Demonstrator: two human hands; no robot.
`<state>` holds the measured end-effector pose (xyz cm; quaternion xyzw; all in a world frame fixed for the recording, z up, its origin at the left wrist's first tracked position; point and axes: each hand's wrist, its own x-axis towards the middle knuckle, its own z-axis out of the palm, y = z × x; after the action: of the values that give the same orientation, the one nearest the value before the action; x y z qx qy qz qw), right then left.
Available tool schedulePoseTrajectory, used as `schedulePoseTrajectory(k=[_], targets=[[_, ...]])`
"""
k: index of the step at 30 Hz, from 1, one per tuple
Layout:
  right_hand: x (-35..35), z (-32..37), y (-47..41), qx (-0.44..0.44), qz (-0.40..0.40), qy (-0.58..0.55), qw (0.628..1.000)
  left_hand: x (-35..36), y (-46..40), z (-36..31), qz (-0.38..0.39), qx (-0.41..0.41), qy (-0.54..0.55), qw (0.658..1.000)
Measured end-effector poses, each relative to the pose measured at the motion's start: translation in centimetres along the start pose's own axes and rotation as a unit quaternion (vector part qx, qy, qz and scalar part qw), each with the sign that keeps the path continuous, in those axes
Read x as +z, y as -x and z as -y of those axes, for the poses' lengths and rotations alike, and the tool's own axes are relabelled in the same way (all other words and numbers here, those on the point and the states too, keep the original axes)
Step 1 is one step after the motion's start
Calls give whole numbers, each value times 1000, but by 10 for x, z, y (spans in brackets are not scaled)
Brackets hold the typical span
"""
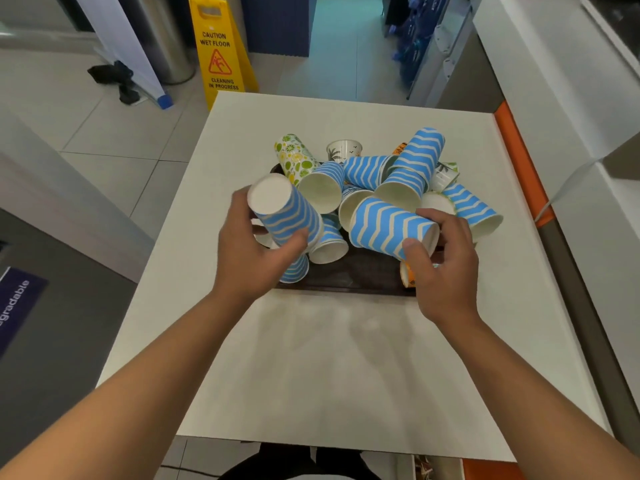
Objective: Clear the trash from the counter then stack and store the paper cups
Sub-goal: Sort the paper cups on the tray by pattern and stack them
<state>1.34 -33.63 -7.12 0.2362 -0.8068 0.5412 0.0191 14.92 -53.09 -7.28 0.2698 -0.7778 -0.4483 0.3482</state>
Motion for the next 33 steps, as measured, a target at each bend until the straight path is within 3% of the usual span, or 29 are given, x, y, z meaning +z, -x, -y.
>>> schedulePoseTrajectory(k=[8,16,26,33], targets=[[35,30,-14,-36,44,-15,998,-13,7,40,71,-39,-51,995],[59,56,-20,-17,118,25,993,-3,12,74,159,-62,-94,981],[102,70,-17,-93,206,109,968,-2,3,84,187,-103,-103,972],[122,50,-9,-76,228,172,955,-6,2,91,213,-95,-155,960]])
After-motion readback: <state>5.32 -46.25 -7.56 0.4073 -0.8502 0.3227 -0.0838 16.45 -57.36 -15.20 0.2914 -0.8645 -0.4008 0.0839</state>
